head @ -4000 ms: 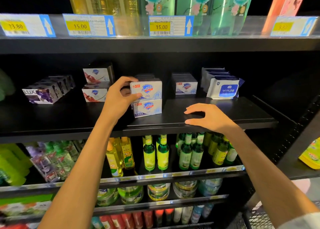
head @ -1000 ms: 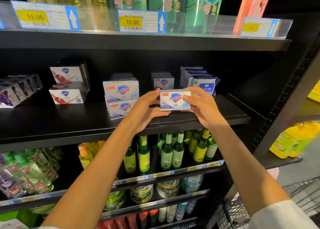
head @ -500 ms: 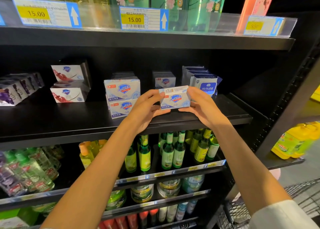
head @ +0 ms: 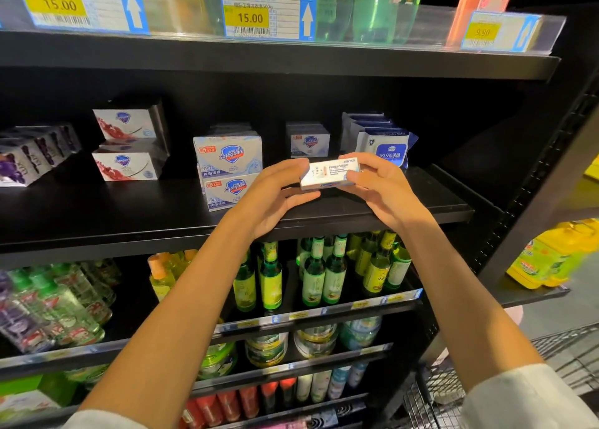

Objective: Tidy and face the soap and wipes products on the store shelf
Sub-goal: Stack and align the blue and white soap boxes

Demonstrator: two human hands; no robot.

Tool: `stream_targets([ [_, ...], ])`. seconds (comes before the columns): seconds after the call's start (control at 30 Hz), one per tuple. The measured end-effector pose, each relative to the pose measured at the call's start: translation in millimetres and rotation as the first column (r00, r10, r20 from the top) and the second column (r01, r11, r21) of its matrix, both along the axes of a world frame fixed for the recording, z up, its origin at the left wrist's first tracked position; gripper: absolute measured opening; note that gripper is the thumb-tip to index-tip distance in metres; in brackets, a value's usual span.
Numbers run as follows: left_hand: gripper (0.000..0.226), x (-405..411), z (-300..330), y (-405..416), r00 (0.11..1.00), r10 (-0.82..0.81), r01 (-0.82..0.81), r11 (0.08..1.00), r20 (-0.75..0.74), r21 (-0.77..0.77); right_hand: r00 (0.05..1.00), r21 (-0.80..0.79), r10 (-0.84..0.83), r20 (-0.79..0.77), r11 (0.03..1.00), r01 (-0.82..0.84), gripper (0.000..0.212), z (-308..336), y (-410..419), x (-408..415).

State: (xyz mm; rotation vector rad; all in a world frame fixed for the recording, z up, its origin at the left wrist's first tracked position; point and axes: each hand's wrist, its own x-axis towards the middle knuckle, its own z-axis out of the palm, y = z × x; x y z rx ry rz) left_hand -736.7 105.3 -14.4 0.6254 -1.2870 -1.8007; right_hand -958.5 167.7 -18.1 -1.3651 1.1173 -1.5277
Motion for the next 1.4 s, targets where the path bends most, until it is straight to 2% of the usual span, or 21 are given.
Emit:
stream_targets([
  [0.2,0.032,0.2,-3.1,-1.8,0.999,0.039,-0.038,0.999,0.034,-0.026,0.998,0.015,0.03,-0.048,0.999,-0.03,0.036,-0.7,-2.4,-2.1],
  [0.4,0.032,0.6,-3.2,-1.9,0.997,0.065,-0.062,0.996,0.041,-0.068,1.0,0.047,0.021,0.017,0.999,-0.021,0.038,1.6,-4.0,2.3],
  [0.6,0.04,1.9,-3.2,-0.8,0.997,0.05,-0.042,0.991,0.062,-0.129,1.0,0.09,0.026,0.01,0.996,-0.026,0.041,3.7,-2.1,5.1],
  [0.8,0.046,3.1,-1.8,1.0,1.0,0.011,-0.011,0.997,0.01,-0.073,1.0,0.056,0.022,0.008,0.998,-0.023,0.046,1.3,-1.6,0.9],
  [0.93,0.044,0.4,-0.9,0.5,1.0,0.006,-0.005,1.0,0.017,-0.013,0.998,0.02,0.003,-0.057,1.0,-0.002,0.049,0.6,-0.5,2.1],
  [1.2,0.042,-0.3,-3.7,0.2,0.996,0.05,-0.044,0.995,0.069,-0.088,0.998,0.018,0.014,-0.067,1.0,-0.012,0.058,1.2,0.5,5.6],
  [1.4,0.049,1.3,-6.3,-3.6,0.997,0.048,-0.038,0.989,0.067,-0.141,0.999,0.077,0.032,-0.002,0.996,-0.032,0.047,2.8,-1.6,7.7],
])
